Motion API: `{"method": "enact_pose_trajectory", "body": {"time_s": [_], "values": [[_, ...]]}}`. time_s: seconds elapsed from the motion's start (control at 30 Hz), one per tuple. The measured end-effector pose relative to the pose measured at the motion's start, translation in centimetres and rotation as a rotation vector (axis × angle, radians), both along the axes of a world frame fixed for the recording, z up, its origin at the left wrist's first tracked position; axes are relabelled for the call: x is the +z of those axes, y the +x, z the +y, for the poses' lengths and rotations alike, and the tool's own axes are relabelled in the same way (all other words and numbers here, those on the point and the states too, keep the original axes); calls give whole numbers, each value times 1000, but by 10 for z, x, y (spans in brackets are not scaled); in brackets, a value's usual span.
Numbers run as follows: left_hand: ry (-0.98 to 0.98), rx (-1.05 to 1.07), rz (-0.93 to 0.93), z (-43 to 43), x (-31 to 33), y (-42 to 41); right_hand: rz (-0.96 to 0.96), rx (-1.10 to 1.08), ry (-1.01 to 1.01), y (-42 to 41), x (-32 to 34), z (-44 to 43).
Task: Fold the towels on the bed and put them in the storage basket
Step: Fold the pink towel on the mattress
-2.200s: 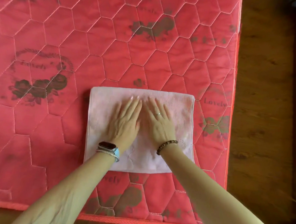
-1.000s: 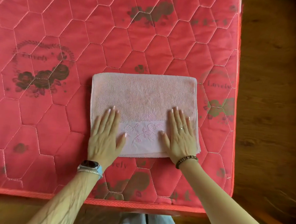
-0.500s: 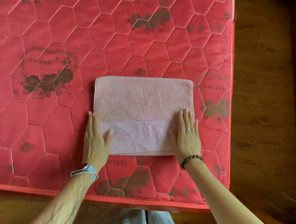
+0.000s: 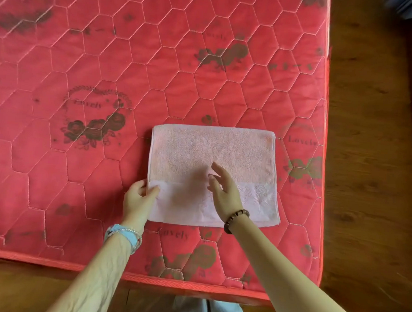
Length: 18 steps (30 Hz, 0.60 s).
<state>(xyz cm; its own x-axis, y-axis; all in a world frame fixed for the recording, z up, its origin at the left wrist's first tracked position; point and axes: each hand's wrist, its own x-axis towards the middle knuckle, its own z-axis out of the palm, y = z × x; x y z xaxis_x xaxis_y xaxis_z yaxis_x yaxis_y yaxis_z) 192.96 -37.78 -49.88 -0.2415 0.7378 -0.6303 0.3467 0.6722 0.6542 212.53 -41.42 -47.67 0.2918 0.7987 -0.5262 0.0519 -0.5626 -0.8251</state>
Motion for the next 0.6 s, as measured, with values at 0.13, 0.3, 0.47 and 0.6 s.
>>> {"method": "enact_pose_trajectory", "body": {"time_s": [0.13, 0.3, 0.47, 0.6], "values": [[67, -63, -138, -2, 17, 1, 51, -15, -58, -3, -1, 9], [182, -151, -280, -5, 56, 22, 143, -48, -94, -6, 13, 22], [186, -235, -384, -6, 78, 60, 224, -27, -47, -1, 45, 40], [197, -335, -367, -10, 87, 100, -37, 77, -13, 20, 65, 46]]}}
